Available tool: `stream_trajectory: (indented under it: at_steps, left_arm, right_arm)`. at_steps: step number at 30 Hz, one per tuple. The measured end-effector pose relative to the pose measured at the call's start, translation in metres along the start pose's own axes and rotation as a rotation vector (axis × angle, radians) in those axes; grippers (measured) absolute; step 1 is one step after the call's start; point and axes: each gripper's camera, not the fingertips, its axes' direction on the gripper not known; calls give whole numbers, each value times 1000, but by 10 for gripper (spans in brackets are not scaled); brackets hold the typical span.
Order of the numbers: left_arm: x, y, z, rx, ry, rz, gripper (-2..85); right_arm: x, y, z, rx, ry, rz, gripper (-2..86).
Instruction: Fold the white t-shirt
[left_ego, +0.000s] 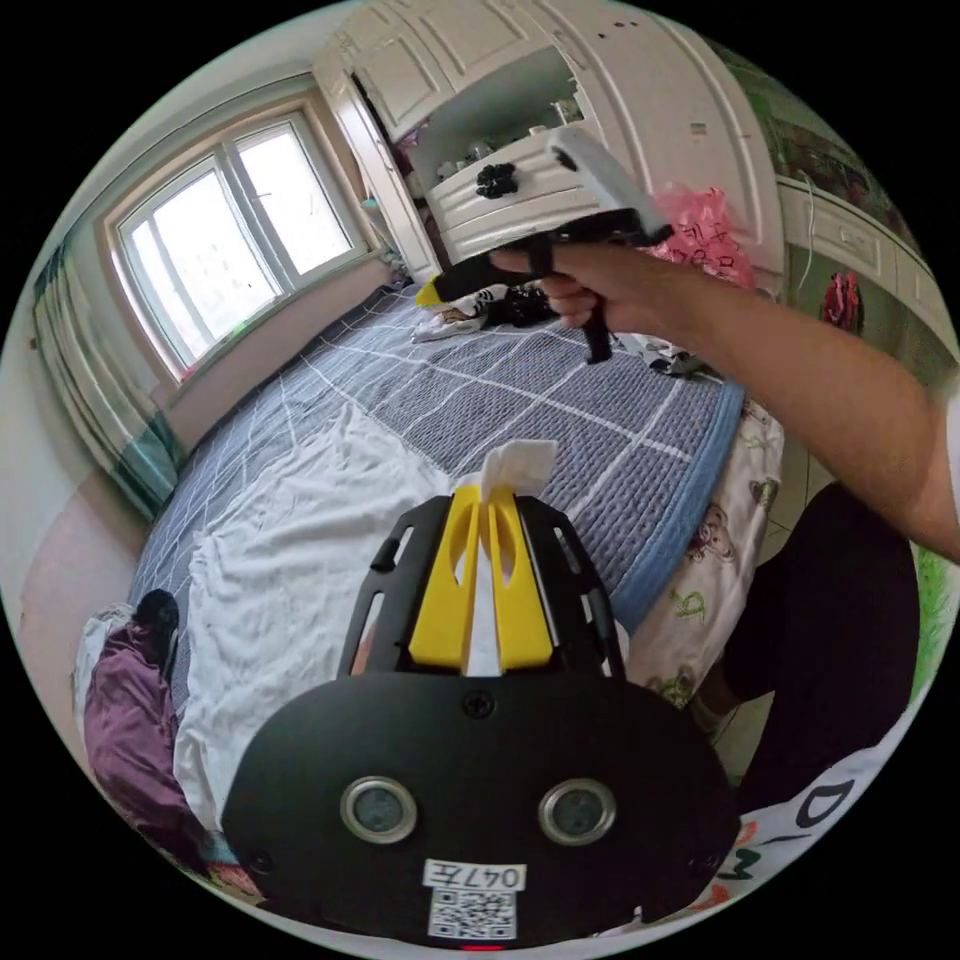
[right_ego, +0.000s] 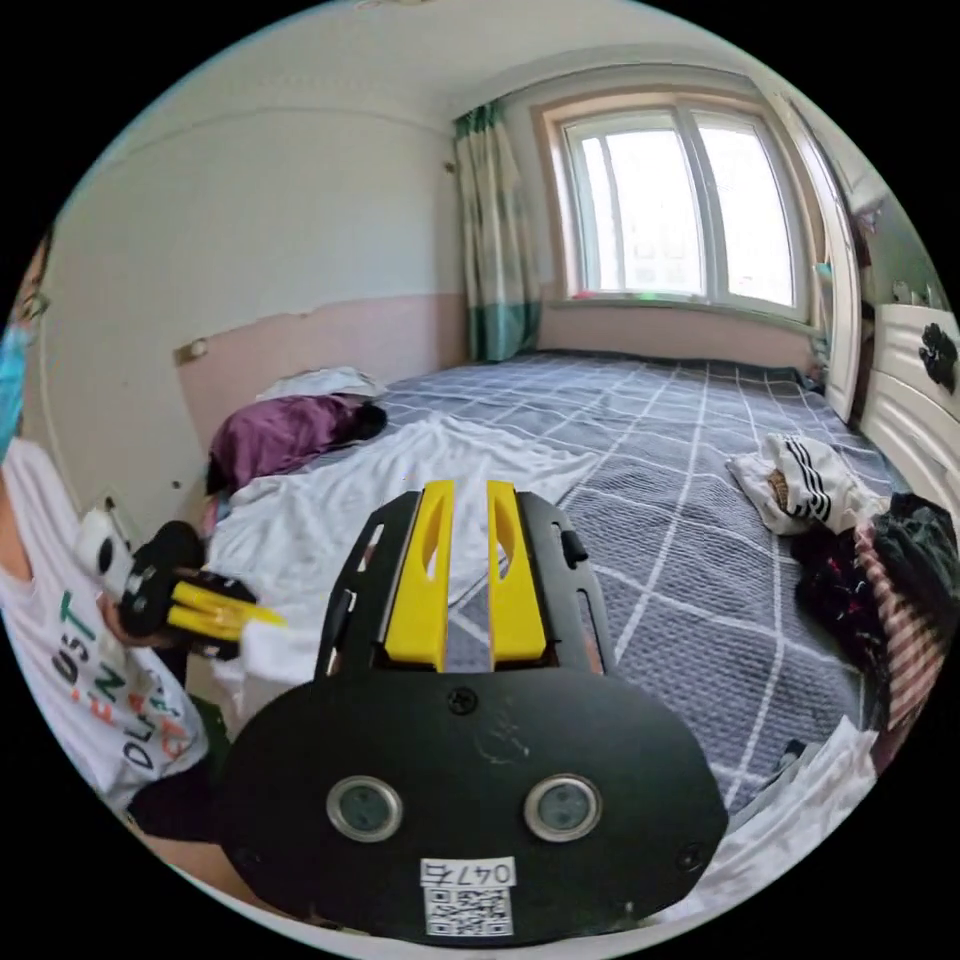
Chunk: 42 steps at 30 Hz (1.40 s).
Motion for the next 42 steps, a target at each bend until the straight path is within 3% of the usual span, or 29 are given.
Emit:
stream_trajectory:
  at_steps: [8,19,25,31,38,42]
  left_arm:
    - [-58,28,-1,39,153,-83,-6]
    - [-157,64,14,60,460,-238,-6]
    - [-203,86,8,105,593,-278,-7]
    - [-262,127,-29,158,594,-372,-8]
    - [-327,215,-53,91,509,-639,-9]
    - [-337,227,-55,61,503,-654,-10]
  right_arm:
    - [121,-111,220,-373,125,228,67]
    - [161,-150,381,-624,385,276,43]
    - [142,-172,396,-571,417,199,-1]
    - [112,-232,408,-453,229,214,-2]
    - [58,-253,494,-614,240,85,8]
    - [47,-240,523,-639,170,73,63]
